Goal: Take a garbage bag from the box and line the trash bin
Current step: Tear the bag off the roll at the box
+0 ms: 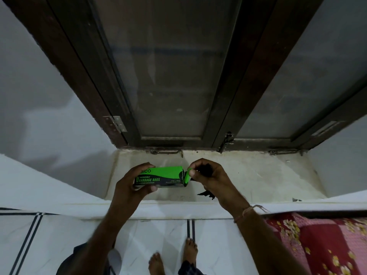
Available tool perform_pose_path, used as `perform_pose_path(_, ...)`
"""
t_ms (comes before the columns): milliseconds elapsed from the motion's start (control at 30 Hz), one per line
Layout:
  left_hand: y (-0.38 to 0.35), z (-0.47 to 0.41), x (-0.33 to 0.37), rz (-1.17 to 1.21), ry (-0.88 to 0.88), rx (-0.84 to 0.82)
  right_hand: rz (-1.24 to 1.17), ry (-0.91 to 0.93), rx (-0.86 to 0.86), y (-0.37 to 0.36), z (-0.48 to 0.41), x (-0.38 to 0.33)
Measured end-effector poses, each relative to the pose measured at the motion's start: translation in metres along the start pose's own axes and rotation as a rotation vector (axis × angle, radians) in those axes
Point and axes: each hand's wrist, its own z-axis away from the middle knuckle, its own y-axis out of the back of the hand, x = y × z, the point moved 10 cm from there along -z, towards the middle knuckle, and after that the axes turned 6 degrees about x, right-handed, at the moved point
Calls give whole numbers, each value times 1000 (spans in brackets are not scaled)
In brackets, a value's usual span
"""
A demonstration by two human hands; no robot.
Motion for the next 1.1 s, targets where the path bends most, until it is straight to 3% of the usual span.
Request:
perform_pose_path(567,-1,5,-5,13,19,-21,-18,-35,21,-9,4,5)
perform_pose_path(833,-6,8,-6,12,33,-14,-58,-7,120,-7,9,12)
perform_pose_path(967,-7,7,-12,-34,15,-7,-95,-83,152,-15,8,32)
perform_pose_path(1100,2,0,-23,-202,-43,112,-139,-194,249,-15,8,54)
